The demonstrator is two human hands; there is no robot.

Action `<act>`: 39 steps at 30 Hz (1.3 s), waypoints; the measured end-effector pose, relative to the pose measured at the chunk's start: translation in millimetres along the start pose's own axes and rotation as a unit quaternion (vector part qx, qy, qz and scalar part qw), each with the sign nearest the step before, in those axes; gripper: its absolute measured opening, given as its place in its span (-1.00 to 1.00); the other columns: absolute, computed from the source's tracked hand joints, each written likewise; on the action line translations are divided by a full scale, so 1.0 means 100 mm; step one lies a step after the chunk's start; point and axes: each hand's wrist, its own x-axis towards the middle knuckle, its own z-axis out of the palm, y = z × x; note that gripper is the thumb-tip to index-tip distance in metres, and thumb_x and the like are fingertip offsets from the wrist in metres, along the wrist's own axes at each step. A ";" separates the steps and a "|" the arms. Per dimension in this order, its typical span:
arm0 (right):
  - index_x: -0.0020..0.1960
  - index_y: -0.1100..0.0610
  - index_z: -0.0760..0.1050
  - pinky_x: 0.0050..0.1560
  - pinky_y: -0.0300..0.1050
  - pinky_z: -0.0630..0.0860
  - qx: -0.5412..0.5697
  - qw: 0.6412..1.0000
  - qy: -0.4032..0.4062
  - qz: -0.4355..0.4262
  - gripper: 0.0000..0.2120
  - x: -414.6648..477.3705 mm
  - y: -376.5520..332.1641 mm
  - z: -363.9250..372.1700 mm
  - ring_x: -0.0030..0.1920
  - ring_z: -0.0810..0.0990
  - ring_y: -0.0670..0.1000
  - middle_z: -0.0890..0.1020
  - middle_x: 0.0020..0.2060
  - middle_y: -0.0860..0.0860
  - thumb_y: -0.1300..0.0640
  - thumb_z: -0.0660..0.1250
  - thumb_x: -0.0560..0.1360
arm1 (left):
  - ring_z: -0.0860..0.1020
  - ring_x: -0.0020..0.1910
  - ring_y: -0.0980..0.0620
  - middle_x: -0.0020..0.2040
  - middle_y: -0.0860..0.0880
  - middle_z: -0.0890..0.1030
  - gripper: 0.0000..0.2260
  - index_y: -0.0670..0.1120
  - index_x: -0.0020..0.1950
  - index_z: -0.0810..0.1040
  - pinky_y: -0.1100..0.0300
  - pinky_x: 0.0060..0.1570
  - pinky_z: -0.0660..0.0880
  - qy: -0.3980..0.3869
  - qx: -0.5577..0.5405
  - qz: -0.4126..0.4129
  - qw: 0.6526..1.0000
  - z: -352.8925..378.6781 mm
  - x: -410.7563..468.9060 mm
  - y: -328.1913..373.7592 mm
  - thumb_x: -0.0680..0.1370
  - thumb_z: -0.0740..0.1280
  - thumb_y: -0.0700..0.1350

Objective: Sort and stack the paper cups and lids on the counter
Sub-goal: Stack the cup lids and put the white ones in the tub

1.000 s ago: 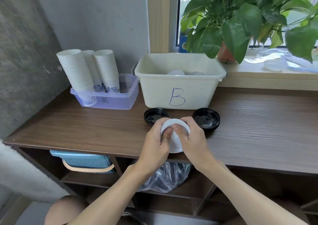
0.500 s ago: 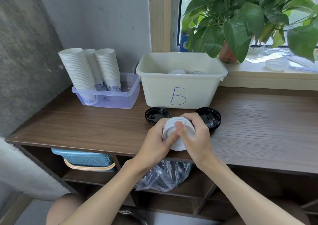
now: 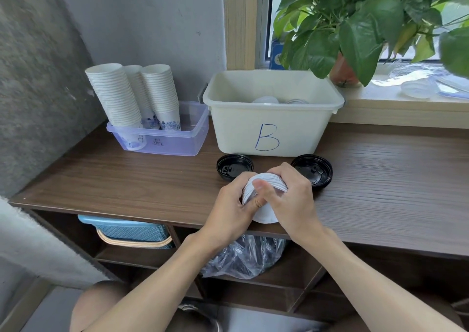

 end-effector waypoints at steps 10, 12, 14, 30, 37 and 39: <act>0.01 -0.13 0.50 -0.02 -0.46 0.40 0.103 0.992 0.042 0.059 -0.71 0.02 -0.06 -0.05 -0.02 0.57 -0.28 0.63 -0.11 -0.27 -0.26 0.27 0.40 | 0.59 0.10 0.20 0.08 0.22 0.64 -0.71 0.10 0.24 0.51 0.34 0.06 0.47 0.023 -0.003 -0.021 1.000 0.00 -0.01 0.00 0.56 0.36 0.16; 0.13 -0.10 0.49 0.08 -0.41 0.42 0.089 0.995 0.009 0.047 -0.60 0.01 -0.04 -0.04 0.08 0.56 -0.23 0.62 0.00 -0.19 -0.26 0.32 0.38 | 0.56 0.20 0.14 0.16 0.18 0.61 -0.76 0.21 0.29 0.45 0.32 0.16 0.45 0.023 0.010 -0.001 1.000 -0.02 0.00 0.01 0.63 0.32 0.08; 0.11 -0.05 0.54 0.08 -0.36 0.43 0.065 0.997 -0.002 0.031 -0.60 0.03 -0.04 -0.03 0.04 0.57 -0.18 0.61 -0.02 -0.11 -0.25 0.33 0.38 | 0.53 0.27 0.04 0.23 0.10 0.57 -0.72 0.23 0.34 0.41 0.17 0.26 0.46 0.014 0.018 0.011 1.000 -0.02 -0.01 -0.01 0.63 0.28 0.10; -0.18 0.01 0.52 -0.19 -0.42 0.38 0.046 0.997 0.007 0.059 -0.73 0.05 -0.02 0.00 -0.24 0.51 -0.25 0.59 -0.30 -0.12 -0.18 0.24 0.48 | 0.60 0.14 0.21 0.12 0.23 0.66 -0.72 0.12 0.27 0.54 0.41 0.07 0.46 0.017 -0.006 -0.011 1.000 0.02 -0.02 -0.02 0.56 0.43 0.01; -0.13 -0.03 0.48 -0.21 -0.37 0.41 0.102 0.993 0.027 0.061 -0.65 0.07 -0.03 0.00 -0.27 0.49 -0.22 0.58 -0.30 -0.22 -0.32 0.26 0.38 | 0.59 0.02 0.32 0.12 0.08 0.61 -0.68 0.01 0.23 0.45 0.41 -0.01 0.48 0.086 -0.053 -0.045 0.994 0.00 0.00 0.01 0.53 0.42 0.03; -0.01 -0.08 0.47 -0.14 -0.35 0.44 0.121 0.991 0.011 0.063 -0.68 0.07 -0.02 0.00 -0.19 0.53 -0.19 0.59 -0.23 -0.20 -0.26 0.30 0.38 | 0.60 0.05 0.20 0.10 0.02 0.64 -0.69 -0.03 0.22 0.54 0.34 0.05 0.48 0.086 -0.046 -0.035 0.995 -0.02 0.00 0.01 0.52 0.40 0.04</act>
